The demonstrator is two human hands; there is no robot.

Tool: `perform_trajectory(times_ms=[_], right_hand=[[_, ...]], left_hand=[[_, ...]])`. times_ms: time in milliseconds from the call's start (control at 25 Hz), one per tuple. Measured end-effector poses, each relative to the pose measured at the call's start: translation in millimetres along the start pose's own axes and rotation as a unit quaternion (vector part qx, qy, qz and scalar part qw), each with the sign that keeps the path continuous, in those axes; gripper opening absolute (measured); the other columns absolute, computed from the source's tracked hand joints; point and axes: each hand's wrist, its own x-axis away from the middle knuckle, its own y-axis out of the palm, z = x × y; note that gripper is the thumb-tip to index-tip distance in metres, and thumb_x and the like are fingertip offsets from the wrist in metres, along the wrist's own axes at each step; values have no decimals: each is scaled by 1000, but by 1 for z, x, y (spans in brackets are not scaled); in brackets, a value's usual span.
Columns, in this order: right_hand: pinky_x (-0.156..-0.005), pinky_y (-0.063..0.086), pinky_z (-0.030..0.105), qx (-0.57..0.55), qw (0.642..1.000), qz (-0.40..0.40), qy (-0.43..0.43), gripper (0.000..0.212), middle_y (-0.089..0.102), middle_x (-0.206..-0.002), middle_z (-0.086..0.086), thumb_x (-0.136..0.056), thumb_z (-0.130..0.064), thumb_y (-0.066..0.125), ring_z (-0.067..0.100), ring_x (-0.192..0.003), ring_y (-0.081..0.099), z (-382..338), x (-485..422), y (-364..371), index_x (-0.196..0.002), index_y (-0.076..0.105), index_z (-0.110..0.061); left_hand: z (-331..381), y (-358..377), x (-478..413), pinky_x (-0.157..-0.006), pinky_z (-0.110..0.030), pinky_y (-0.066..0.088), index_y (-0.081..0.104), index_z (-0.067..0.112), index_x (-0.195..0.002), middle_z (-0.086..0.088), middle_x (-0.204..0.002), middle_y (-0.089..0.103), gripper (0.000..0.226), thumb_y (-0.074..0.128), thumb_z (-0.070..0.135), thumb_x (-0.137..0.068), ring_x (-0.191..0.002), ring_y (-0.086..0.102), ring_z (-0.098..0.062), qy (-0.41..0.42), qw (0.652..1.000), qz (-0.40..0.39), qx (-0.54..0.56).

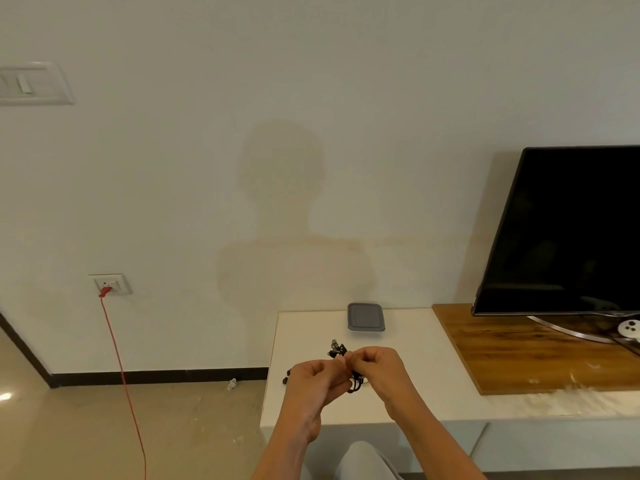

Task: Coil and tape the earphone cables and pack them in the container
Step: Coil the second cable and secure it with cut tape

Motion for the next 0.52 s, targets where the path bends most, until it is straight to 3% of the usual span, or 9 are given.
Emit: perform_trajectory(times_ms=[200,400,520], right_hand=[[-65,57,31,8,996,59,-60,7,72,-67,3,-83,-5,65,16,-65,69,8,7,5,-79,67,-10],[-64,53,18,61,987,35,-142,22,73,-74,-5,-88,-7,59,10,-71,67,10,10,6,-77,73,-19],[-67,53,15,53,987,10,-153,25,73,-80,-10,-91,-8,57,7,-78,67,12,10,3,-82,74,-23]], left_hand=[[-4,6,6,-85,-36,57,70,-9,-93,-21,-94,74,19,60,8,-91,-92,72,-31,-56,990,20,125],[2,8,9,-72,-35,61,68,-11,-85,-27,-89,71,21,65,10,-88,-86,70,-35,-65,980,31,187],[5,7,9,-74,-37,61,68,-9,-80,-25,-80,69,26,66,16,-87,-82,69,-35,-58,974,47,213]])
